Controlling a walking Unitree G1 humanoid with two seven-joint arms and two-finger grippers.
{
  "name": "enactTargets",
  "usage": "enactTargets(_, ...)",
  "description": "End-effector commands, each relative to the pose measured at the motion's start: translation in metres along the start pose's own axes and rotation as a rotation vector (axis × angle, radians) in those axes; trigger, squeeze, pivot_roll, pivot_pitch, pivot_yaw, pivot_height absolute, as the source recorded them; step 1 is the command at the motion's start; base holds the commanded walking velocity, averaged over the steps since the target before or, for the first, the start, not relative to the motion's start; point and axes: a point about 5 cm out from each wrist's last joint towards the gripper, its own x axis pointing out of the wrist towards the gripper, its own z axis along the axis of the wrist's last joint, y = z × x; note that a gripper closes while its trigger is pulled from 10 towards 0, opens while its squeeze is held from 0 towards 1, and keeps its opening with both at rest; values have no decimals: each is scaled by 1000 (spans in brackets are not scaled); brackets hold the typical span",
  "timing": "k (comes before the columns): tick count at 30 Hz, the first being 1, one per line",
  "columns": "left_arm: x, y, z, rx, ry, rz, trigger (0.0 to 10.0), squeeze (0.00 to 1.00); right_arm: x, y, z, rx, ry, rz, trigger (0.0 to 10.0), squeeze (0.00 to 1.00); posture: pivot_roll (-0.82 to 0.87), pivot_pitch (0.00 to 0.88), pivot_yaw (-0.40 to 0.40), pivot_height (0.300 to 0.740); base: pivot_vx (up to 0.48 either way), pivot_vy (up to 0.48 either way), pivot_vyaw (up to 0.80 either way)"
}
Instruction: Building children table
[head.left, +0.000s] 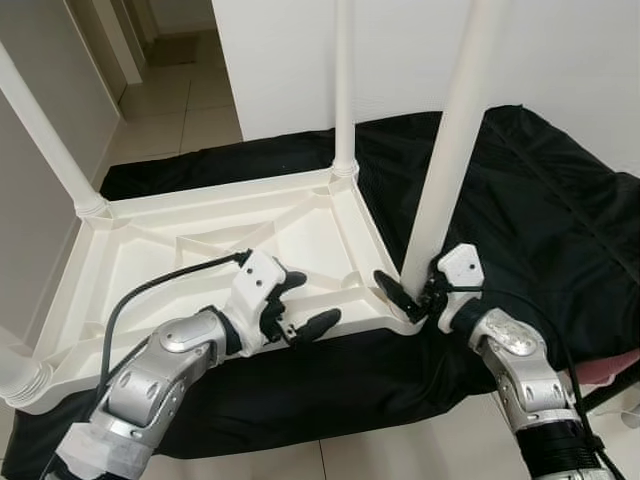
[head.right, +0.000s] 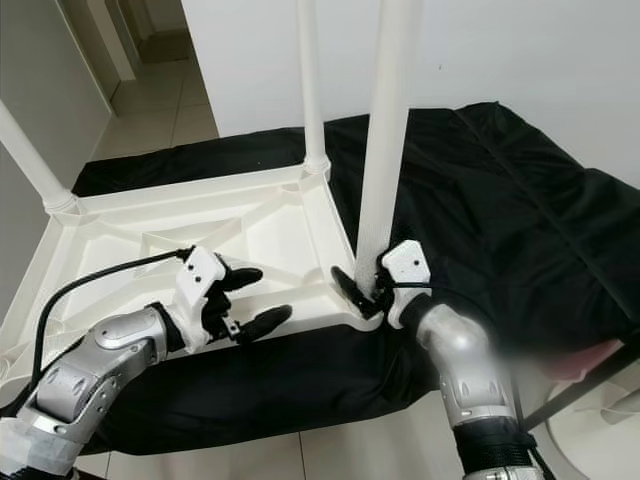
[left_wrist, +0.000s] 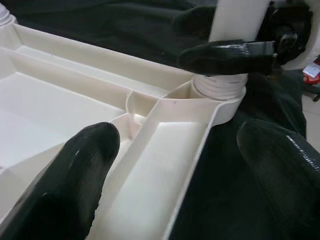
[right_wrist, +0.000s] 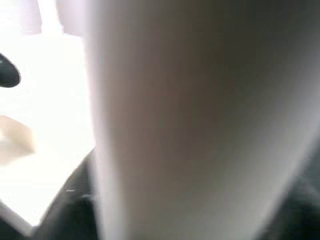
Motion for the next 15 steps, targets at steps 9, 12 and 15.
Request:
enactTargets(9, -3, -8, 0, -20, 1, -105, 10000, 0, -4, 2, -15, 52, 71, 44, 10000, 0, -121, 57, 74, 740, 0, 0, 0)
enactTargets(12, -2, -7, 0, -22, -4, -97, 10000, 0, -5, 5, -18, 87, 79, 15, 10000, 0, -126, 55, 71, 740, 0, 0, 0)
enactTargets(15, -1, -6, 0, -22, -8, -82, 10000, 0, -5, 3, -22, 63, 94, -52, 10000, 0, -129, 55, 71, 740, 0, 0, 0)
